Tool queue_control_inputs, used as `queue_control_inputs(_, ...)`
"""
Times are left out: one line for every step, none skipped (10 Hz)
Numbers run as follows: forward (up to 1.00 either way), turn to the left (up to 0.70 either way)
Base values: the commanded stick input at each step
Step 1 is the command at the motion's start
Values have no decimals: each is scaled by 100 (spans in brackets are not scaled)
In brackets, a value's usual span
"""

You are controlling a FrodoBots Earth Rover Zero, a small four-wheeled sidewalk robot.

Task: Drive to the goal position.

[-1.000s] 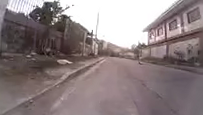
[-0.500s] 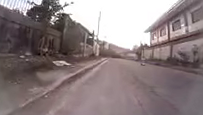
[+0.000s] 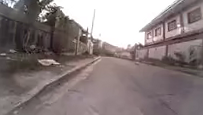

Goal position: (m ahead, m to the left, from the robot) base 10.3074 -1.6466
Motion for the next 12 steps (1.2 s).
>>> queue_control_inputs(100, 0)
queue_control_inputs(100, -11)
queue_control_inputs(100, -25)
queue_control_inputs(100, -38)
queue_control_inputs(100, -40)
queue_control_inputs(100, -40)
queue_control_inputs(100, -24)
queue_control_inputs(100, 0)
queue_control_inputs(100, 0)
queue_control_inputs(100, 0)
queue_control_inputs(100, 0)
queue_control_inputs(100, 0)
